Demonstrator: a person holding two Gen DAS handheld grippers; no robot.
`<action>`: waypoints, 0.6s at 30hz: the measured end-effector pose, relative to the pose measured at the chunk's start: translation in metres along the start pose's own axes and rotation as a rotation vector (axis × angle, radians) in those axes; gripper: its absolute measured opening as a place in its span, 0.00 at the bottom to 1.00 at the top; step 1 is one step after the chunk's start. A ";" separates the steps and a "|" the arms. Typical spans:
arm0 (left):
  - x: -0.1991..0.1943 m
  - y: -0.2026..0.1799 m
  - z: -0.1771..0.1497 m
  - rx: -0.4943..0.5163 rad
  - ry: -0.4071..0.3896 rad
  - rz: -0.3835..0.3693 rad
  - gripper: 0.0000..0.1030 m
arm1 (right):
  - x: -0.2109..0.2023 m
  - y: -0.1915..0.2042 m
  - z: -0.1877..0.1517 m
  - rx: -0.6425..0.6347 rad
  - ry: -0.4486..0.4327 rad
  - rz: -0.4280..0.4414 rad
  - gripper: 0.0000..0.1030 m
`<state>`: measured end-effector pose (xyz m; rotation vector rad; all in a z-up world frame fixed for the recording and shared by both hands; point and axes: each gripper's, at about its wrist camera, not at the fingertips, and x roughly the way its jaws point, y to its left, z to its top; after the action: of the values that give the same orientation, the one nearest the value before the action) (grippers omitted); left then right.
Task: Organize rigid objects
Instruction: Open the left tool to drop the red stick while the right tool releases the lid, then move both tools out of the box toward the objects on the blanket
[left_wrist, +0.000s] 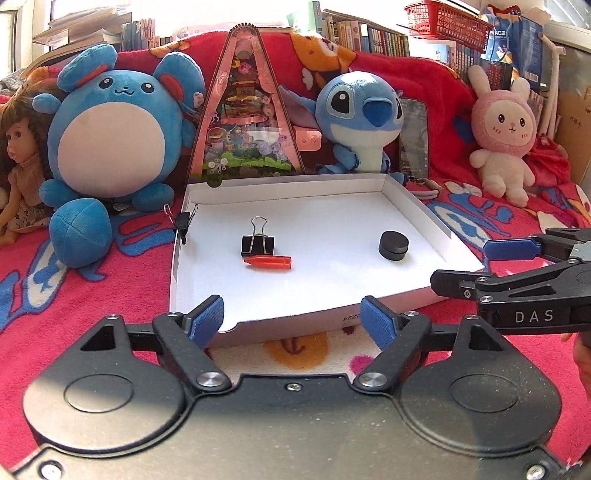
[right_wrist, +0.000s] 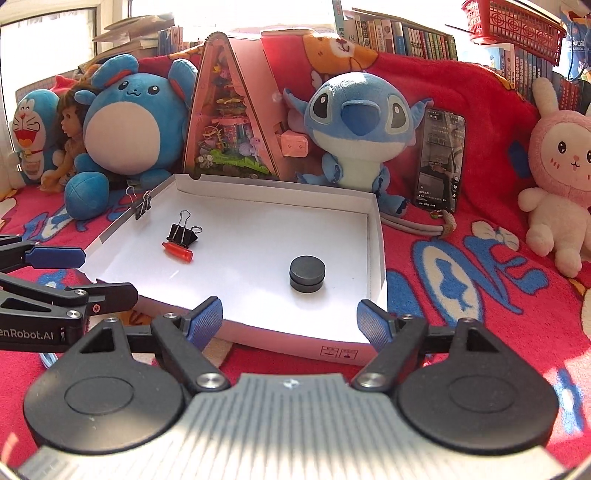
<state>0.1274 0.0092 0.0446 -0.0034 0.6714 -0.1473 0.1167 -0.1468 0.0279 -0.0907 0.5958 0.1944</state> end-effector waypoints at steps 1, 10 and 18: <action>-0.004 0.000 -0.003 0.004 -0.001 -0.005 0.78 | -0.004 0.000 -0.003 -0.001 -0.004 0.004 0.85; -0.030 -0.003 -0.028 0.022 -0.018 -0.014 0.78 | -0.034 0.001 -0.028 -0.008 -0.039 0.028 0.87; -0.041 -0.002 -0.045 0.032 -0.016 -0.008 0.78 | -0.048 0.005 -0.052 -0.006 -0.042 0.037 0.89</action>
<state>0.0673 0.0146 0.0344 0.0234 0.6530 -0.1659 0.0486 -0.1569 0.0116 -0.0808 0.5558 0.2336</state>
